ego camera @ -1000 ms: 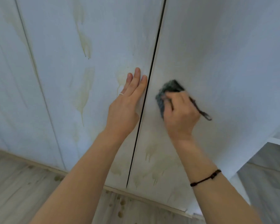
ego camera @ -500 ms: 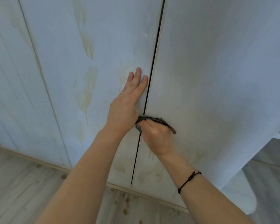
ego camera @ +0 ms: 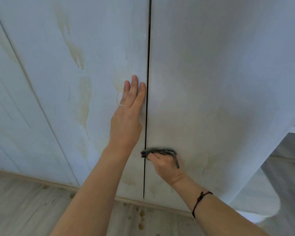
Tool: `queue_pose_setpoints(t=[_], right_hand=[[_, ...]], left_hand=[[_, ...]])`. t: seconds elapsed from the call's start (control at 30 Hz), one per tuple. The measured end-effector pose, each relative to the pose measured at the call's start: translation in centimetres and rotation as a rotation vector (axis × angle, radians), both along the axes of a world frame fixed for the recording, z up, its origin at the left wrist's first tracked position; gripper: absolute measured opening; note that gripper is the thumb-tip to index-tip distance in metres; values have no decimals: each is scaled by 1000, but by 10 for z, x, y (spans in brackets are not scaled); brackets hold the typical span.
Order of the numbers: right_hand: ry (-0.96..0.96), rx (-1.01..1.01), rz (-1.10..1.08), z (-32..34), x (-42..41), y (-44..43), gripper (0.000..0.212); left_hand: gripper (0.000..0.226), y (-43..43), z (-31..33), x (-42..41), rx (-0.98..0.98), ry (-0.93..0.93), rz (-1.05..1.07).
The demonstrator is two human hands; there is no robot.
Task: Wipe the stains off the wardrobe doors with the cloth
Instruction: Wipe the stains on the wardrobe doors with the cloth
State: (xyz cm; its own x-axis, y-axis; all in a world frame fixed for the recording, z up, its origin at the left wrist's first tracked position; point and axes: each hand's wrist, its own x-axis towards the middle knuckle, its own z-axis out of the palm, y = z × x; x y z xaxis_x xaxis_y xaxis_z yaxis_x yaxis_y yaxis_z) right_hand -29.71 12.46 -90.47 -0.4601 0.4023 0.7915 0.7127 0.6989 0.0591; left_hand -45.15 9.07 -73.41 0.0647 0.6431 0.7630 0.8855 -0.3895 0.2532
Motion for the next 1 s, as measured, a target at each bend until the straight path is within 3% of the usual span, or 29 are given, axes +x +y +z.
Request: queue_pose_setpoints(t=[0.07,0.13,0.2,0.27,0.33,0.43,0.53,0.6,0.7,0.77,0.87,0.93,1.0], right_hand=[[-49,50,-4,11,6,-3,15],[31,226,-60,63,5,-6,17],[309,400,-194,134,8,-4,19],[600,428,-273,192,18,0,13],[707,436,-254,203,23,2,11],[389,464,-166,122,18,3,17],[-27,140,-156,15,20,-5,11],[-107,44,-48,-12,28,-9,15],[-32,221,-83,44,22,-10,16],[245,349,-146,113,10,-7,14],[603,379,-189,183,4,2,7],[560,429,-164,171,2,5,6],[330,428,-40,108,-4,9,13]], left_hand=[[107,-2,0,2,-2,3,24],[106,-3,2,6,-2,2,30],[106,-3,3,8,3,-6,37],[108,-3,2,13,5,-30,56],[107,-2,-1,20,20,-67,93],[100,1,-6,31,58,-93,136],[90,5,-7,32,88,-88,157],[89,5,-10,29,106,-101,127],[90,7,-11,26,120,-127,82],[91,9,-9,26,123,-136,72],[88,11,-10,26,129,-133,85],[90,12,-15,30,138,-148,96],[93,15,-18,37,154,-191,89]])
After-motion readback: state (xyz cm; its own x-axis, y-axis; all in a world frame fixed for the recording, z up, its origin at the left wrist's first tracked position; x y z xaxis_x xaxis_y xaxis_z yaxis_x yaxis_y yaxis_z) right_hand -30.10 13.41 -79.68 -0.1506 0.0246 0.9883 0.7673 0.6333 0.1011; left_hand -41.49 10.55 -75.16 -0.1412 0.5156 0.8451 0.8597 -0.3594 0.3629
